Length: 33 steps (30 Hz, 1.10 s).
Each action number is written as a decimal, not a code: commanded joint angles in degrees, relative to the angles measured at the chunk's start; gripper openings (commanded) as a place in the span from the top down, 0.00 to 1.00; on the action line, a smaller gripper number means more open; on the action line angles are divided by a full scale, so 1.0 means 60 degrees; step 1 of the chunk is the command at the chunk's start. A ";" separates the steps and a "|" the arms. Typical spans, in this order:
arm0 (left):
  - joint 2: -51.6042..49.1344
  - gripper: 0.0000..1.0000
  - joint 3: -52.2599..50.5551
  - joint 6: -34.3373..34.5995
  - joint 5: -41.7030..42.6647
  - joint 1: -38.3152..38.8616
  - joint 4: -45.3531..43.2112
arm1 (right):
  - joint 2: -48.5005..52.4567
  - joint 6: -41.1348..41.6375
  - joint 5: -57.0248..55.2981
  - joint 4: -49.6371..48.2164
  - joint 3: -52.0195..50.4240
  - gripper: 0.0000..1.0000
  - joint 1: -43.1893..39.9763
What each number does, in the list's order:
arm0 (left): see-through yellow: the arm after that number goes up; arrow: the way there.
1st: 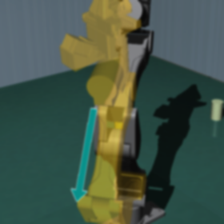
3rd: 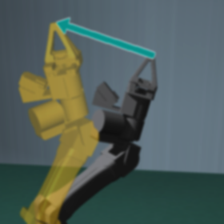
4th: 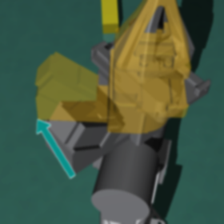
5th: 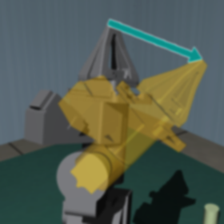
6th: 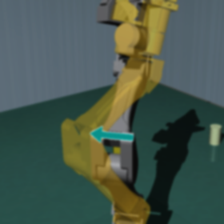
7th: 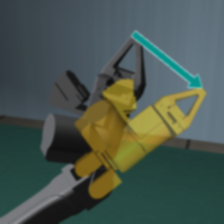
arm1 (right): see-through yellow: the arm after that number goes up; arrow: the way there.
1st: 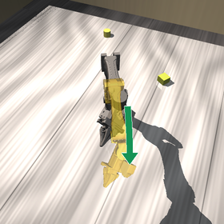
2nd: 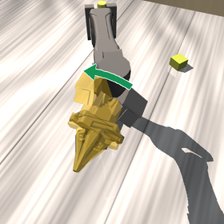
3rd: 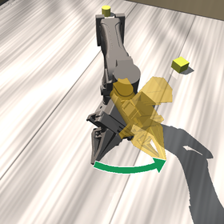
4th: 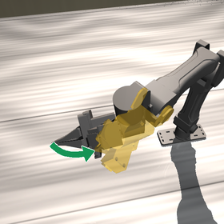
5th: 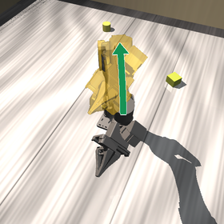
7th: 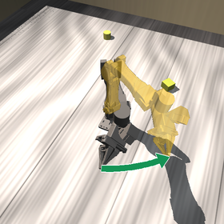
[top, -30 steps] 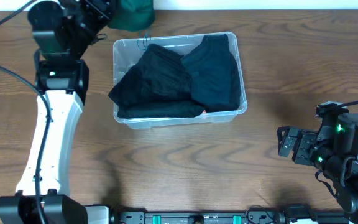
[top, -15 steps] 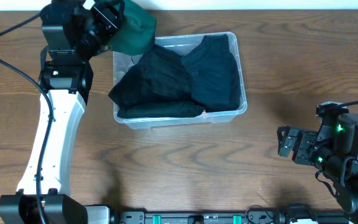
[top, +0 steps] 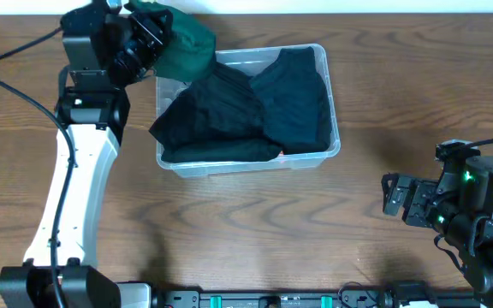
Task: Pack container
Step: 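Carry the green clothing up and over the bin's left side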
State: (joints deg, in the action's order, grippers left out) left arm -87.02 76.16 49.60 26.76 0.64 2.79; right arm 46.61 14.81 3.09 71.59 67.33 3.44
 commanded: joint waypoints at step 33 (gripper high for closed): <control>0.2186 0.94 -0.0477 0.0787 -0.1399 0.0707 0.2983 | -0.0018 -0.0124 -0.0047 0.0004 -0.0036 0.01 -0.0069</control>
State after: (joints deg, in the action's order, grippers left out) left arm -73.87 73.14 53.65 19.22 4.93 19.75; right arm 46.61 14.81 3.09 71.57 67.33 3.44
